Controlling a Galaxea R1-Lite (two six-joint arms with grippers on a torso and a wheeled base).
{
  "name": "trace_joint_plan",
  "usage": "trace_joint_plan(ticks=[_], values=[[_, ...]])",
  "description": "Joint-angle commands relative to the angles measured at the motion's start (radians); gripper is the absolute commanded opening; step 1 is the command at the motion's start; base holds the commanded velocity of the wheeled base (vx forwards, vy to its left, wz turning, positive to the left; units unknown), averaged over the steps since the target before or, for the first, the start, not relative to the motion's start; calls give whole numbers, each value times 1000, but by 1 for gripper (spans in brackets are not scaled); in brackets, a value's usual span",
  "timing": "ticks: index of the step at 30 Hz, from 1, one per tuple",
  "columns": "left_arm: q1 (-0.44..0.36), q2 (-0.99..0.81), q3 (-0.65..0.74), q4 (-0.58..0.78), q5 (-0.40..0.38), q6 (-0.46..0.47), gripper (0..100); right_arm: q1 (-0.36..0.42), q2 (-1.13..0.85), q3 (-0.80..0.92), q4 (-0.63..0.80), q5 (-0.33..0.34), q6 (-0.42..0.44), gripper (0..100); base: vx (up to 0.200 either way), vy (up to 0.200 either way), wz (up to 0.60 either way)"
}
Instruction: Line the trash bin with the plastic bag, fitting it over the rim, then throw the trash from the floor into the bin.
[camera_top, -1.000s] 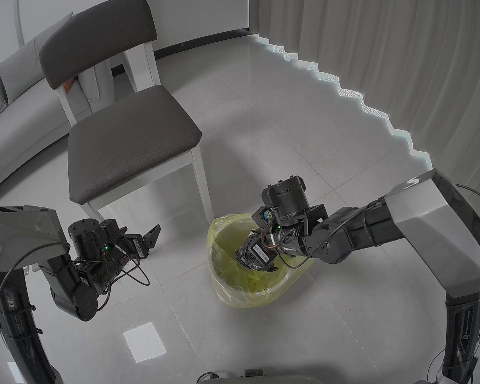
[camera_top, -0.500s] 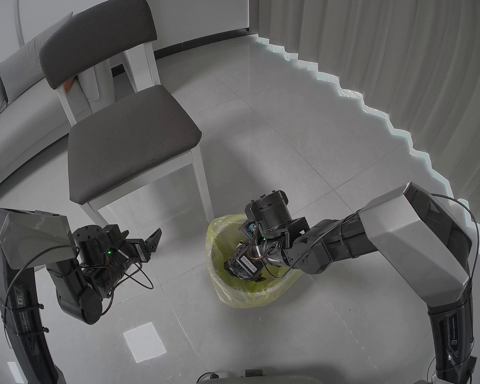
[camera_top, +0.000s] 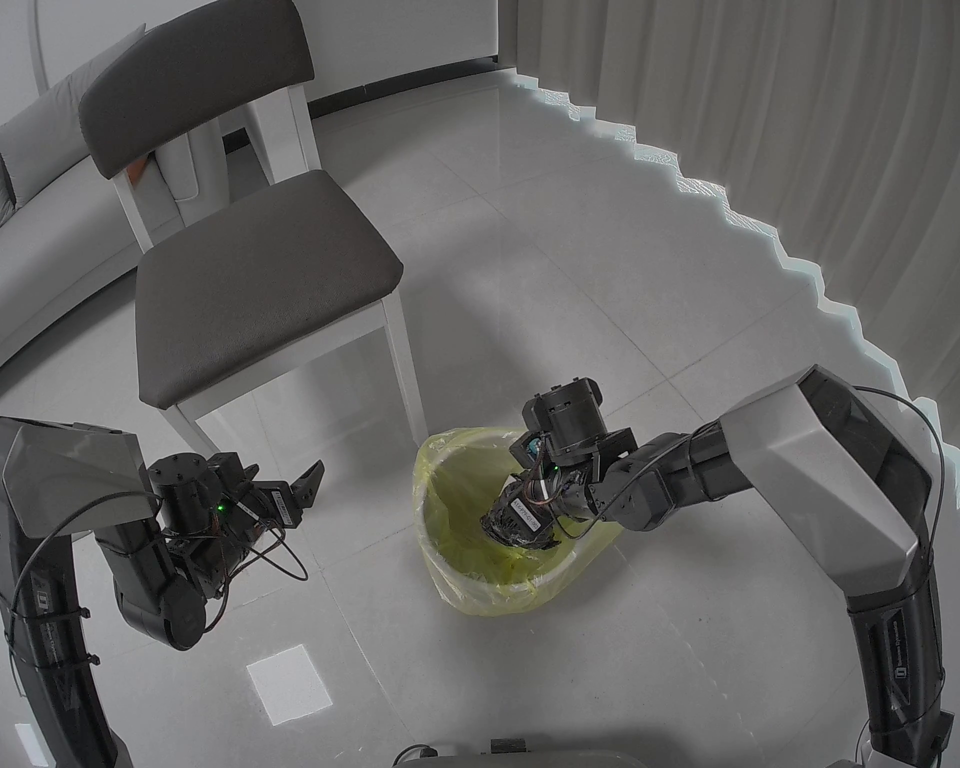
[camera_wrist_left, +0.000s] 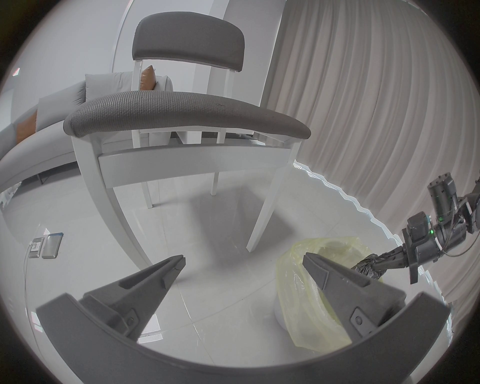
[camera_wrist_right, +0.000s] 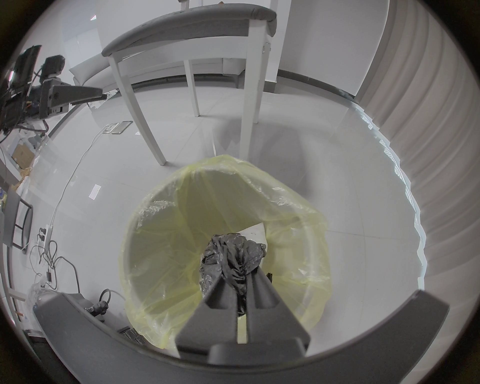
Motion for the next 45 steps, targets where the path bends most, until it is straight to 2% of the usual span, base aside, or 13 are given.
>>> trace_joint_plan(ticks=[1, 7, 15, 16, 27, 35, 39, 45], values=[[-2, 8, -3, 0, 0, 0, 100, 5, 50, -23, -1, 0, 0, 0, 0, 0, 0], [2, 13, -1, -9, 0, 0, 100, 25, 115, -96, 3, -1, 3, 0, 0, 0, 0], [17, 30, -1, -17, -16, 0, 100, 19, 136, -100, 6, -3, 5, 0, 0, 0, 0], [17, 31, 0, -17, -20, 0, 100, 19, 136, -100, 5, -3, 5, 100, 0, 0, 0], [18, 41, 0, -31, -20, -2, 100, 12, 115, -97, 3, -5, 8, 100, 0, 0, 0], [5, 36, 2, -31, -20, -2, 100, -39, -20, 1, 2, -6, 9, 100, 0, 0, 0], [-5, 34, 14, -31, -20, -6, 100, -125, -100, 101, 2, -5, 6, 100, 0, 0, 0], [-6, 14, 31, -31, -20, -8, 100, -249, -120, 181, -1, -1, -12, 100, 0, 0, 0]])
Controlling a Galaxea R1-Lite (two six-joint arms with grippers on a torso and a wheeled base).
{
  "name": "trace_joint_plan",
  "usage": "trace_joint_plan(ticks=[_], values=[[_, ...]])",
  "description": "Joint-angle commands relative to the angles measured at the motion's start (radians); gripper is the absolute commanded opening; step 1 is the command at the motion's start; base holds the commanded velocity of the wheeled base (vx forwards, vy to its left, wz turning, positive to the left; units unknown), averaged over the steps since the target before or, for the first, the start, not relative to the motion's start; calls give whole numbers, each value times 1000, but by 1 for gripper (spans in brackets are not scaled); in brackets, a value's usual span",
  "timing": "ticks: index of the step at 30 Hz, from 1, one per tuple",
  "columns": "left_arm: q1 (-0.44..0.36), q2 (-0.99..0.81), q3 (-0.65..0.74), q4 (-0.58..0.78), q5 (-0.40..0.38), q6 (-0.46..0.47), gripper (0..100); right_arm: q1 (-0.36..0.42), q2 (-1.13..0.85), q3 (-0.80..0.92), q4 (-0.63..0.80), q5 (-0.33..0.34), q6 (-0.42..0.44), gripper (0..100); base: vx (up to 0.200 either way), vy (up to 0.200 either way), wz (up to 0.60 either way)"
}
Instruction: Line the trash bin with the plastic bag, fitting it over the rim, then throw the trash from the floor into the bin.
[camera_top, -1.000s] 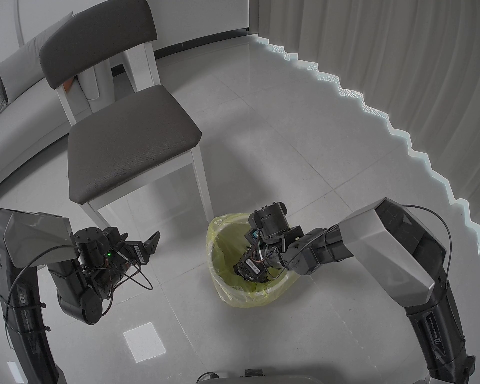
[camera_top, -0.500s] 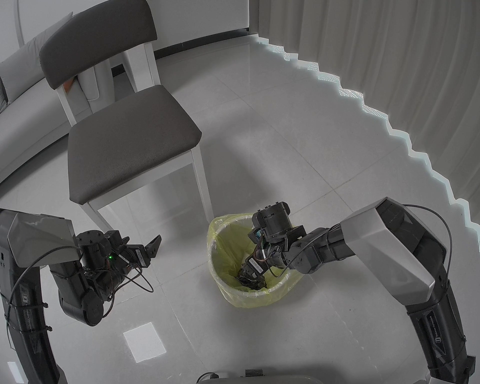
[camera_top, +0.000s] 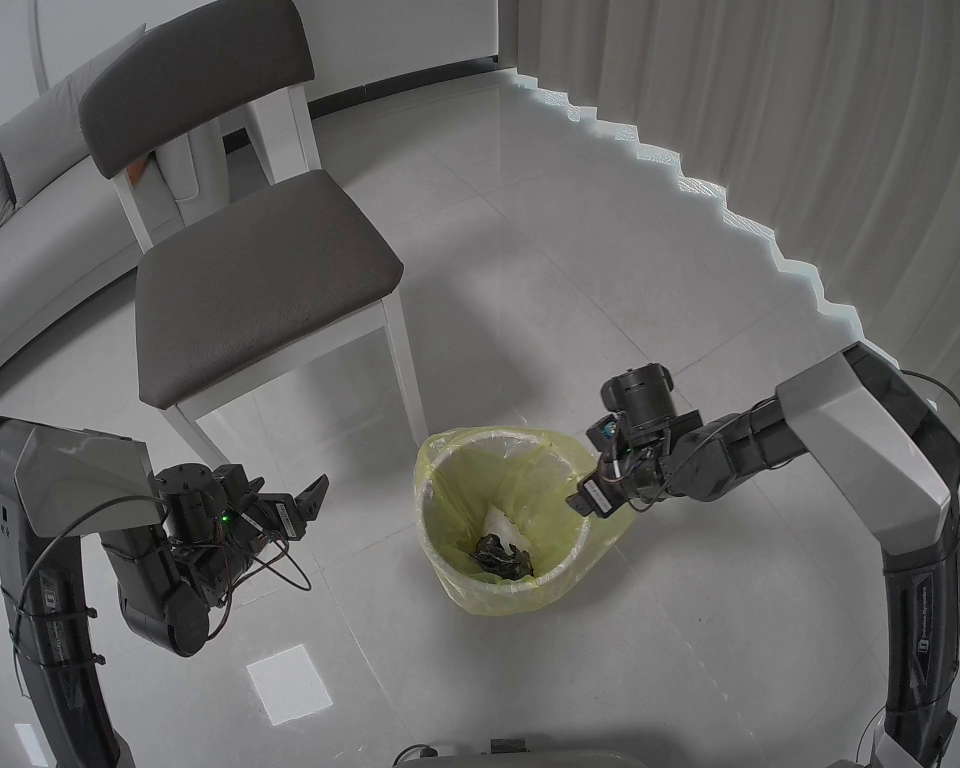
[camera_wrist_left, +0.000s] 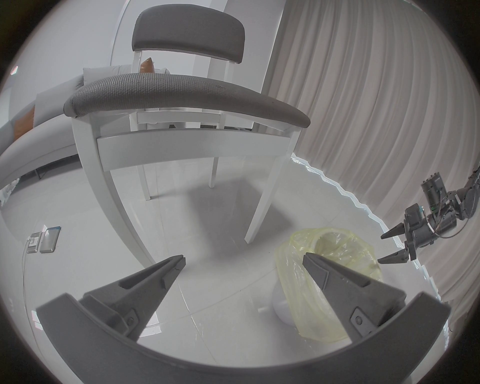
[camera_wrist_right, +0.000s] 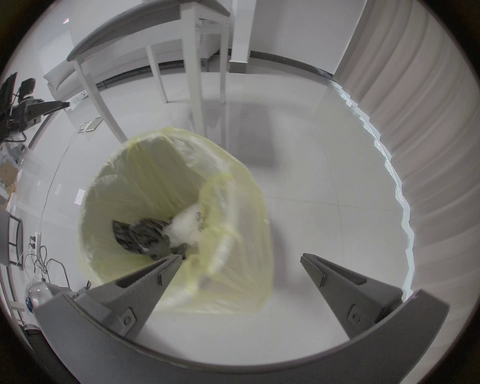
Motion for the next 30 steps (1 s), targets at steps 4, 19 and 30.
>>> trace_joint_plan(ticks=[4, 19, 30], values=[[-3, -29, 20, -18, 0, 1, 100, -147, -51, 79, -4, 16, -6, 100, 0, 0, 0], [-3, -32, 37, -18, 9, 4, 100, -145, 190, -33, -110, 21, -17, 100, 0, 0, 0], [-11, -63, 74, -18, 8, -1, 100, -122, 339, -194, -120, 38, -11, 100, 0, 0, 0]])
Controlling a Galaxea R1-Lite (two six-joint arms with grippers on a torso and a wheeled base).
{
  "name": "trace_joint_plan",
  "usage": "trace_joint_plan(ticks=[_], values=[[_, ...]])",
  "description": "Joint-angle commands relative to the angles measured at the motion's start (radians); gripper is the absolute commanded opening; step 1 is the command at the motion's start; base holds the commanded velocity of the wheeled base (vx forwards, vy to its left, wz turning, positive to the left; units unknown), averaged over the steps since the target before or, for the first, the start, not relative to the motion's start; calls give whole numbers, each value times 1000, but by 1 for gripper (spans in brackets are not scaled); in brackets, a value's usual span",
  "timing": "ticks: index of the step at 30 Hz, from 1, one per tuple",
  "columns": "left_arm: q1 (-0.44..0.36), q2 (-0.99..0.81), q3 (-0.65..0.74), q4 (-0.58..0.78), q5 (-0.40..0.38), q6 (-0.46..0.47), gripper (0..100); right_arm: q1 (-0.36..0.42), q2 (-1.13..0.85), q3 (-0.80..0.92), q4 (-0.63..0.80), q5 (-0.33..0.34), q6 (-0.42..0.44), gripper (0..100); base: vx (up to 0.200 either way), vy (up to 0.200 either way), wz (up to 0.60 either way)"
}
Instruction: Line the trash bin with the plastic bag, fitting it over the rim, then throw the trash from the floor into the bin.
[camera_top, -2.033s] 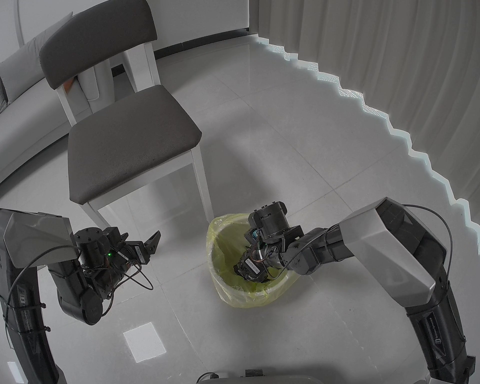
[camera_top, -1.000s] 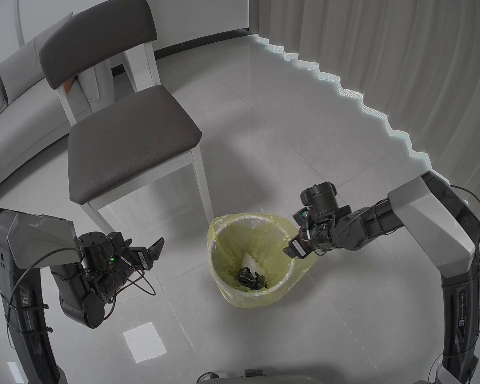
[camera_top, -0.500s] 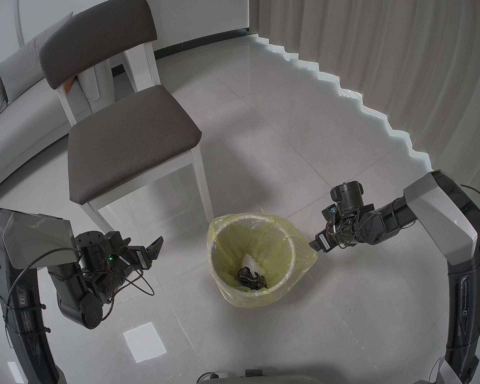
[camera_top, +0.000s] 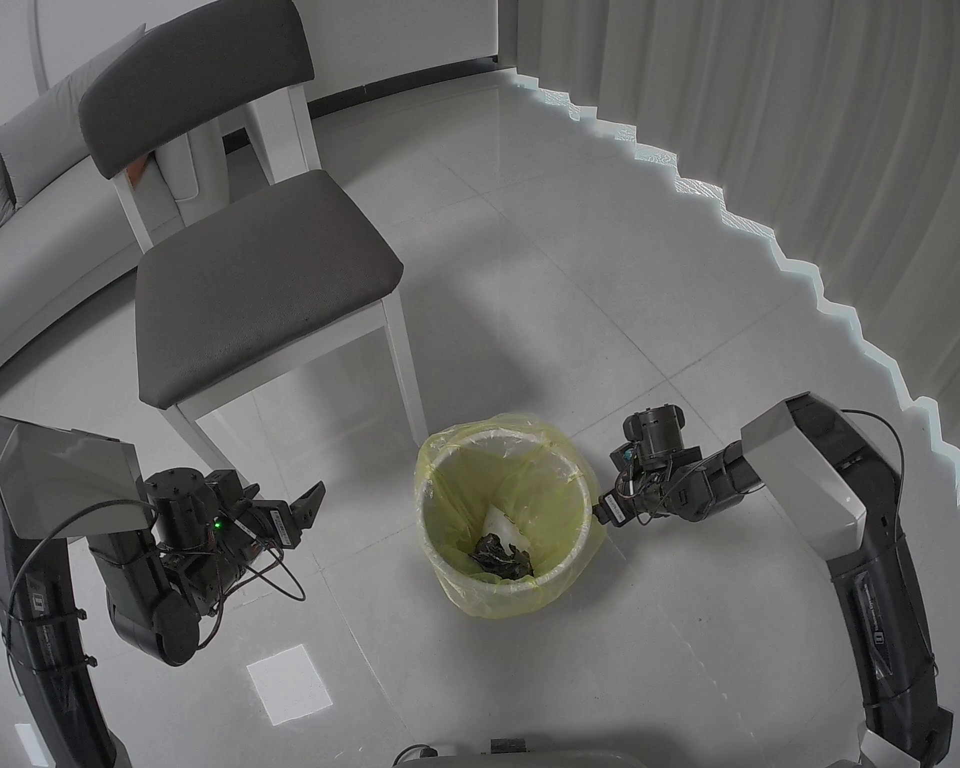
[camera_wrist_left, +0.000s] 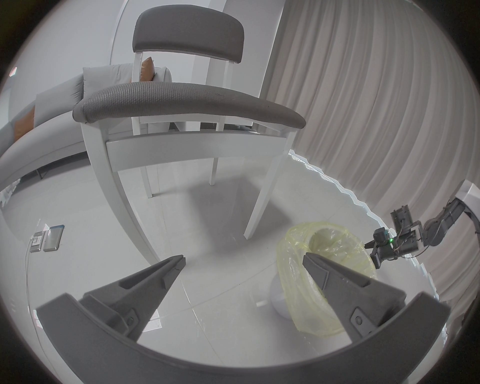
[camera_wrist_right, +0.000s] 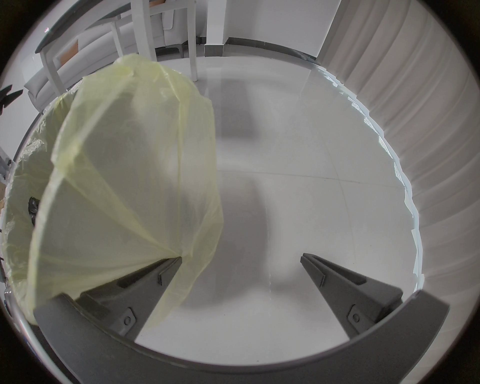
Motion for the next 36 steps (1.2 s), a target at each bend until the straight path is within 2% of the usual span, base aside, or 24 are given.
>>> trace_joint_plan(ticks=[1, 6, 14, 23, 26, 28, 32, 36], values=[[-4, -12, -1, -19, 0, 0, 100, 15, 54, -22, -16, 2, 2, 100, 0, 0, 0], [-9, -18, 0, -19, 0, -2, 100, 2, -3, 21, -22, 4, 1, 100, 0, 0, 0], [-10, -62, 5, -19, -6, -46, 100, -64, -212, 210, -28, 4, -7, 100, 0, 0, 0], [-10, -167, 60, -19, -12, -48, 100, -88, -482, 438, -109, 2, 39, 100, 0, 0, 0], [-9, -227, 117, -19, -30, -34, 100, -88, -589, 517, -121, 4, 102, 100, 0, 0, 0], [-9, -306, 183, -19, -76, -25, 100, -88, -706, 587, -120, 4, 152, 100, 0, 0, 0], [0, -403, 278, -19, -135, -25, 100, -84, -907, 711, -120, 4, 186, 100, 0, 0, 0], [16, -478, 356, -19, -138, -23, 100, -90, -1097, 842, -120, -2, 198, 100, 0, 0, 0]])
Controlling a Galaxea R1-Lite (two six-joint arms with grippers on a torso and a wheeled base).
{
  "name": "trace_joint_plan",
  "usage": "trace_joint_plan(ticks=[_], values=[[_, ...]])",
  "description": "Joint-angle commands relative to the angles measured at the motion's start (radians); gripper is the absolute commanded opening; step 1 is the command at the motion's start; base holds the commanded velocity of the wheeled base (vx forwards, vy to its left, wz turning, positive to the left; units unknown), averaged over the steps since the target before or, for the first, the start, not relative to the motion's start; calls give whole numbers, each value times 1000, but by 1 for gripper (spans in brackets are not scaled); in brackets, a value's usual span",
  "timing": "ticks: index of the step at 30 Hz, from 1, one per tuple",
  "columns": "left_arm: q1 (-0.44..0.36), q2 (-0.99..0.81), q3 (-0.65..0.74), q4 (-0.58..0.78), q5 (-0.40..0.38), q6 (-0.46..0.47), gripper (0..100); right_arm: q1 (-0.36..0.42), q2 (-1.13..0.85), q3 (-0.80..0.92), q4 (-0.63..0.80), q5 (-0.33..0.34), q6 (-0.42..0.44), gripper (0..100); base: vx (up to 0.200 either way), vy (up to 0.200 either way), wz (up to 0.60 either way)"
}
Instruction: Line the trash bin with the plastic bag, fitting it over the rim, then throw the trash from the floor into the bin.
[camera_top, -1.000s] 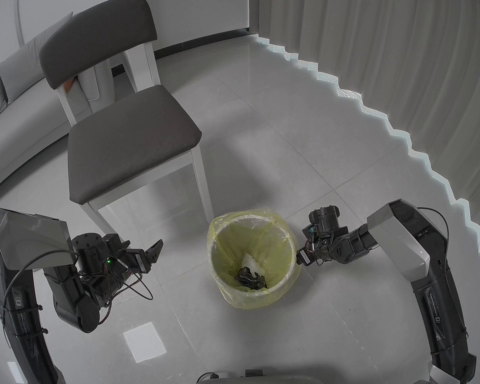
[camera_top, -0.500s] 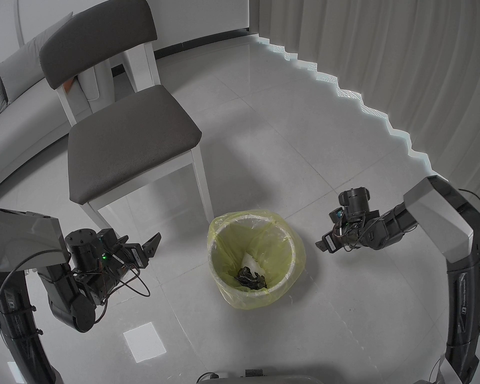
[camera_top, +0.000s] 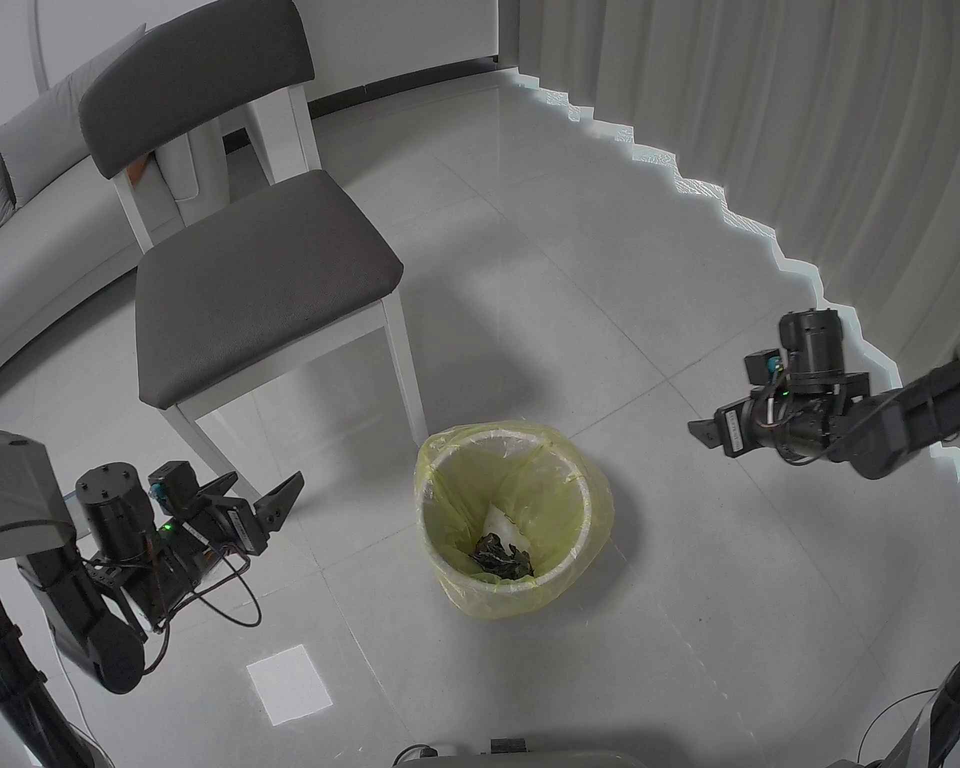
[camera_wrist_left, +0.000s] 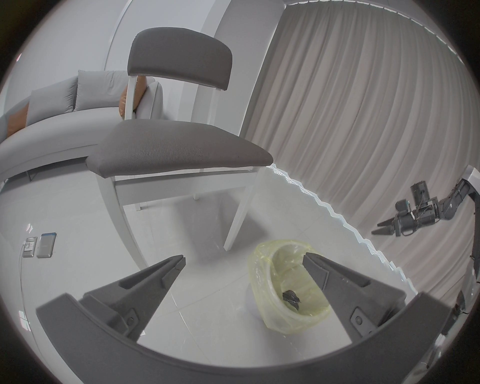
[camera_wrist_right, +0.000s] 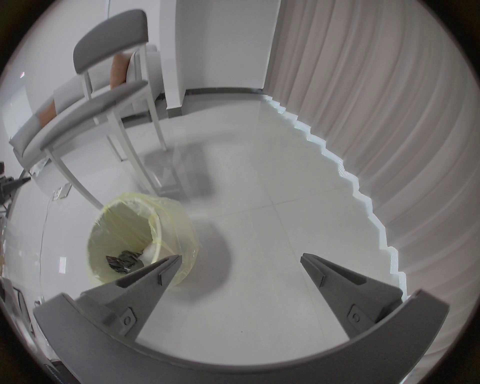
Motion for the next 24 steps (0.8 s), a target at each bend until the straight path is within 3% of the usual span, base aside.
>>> trace_joint_plan(ticks=[1, 7, 9, 13, 19, 20, 24], values=[[22, -217, 172, -19, -41, 5, 100, -8, -414, 257, -7, -5, 63, 100, 0, 0, 0], [23, -381, 212, 35, -43, 5, 100, -24, -681, 436, 2, -7, 149, 100, 0, 0, 0], [22, -487, 212, 113, -46, 5, 100, -38, -804, 516, 5, -7, 162, 100, 0, 0, 0], [19, -723, 204, 330, -92, 41, 100, -76, -1072, 703, 5, -1, 167, 100, 0, 0, 0], [13, -952, 192, 546, -95, 47, 100, -120, -1285, 832, 36, 1, 169, 100, 0, 0, 0], [13, -1071, 183, 675, -95, 59, 100, -128, -1396, 869, 96, 1, 169, 100, 0, 0, 0], [16, -1304, 129, 954, -89, 56, 100, -130, -1583, 864, 280, 6, 169, 100, 0, 0, 0]])
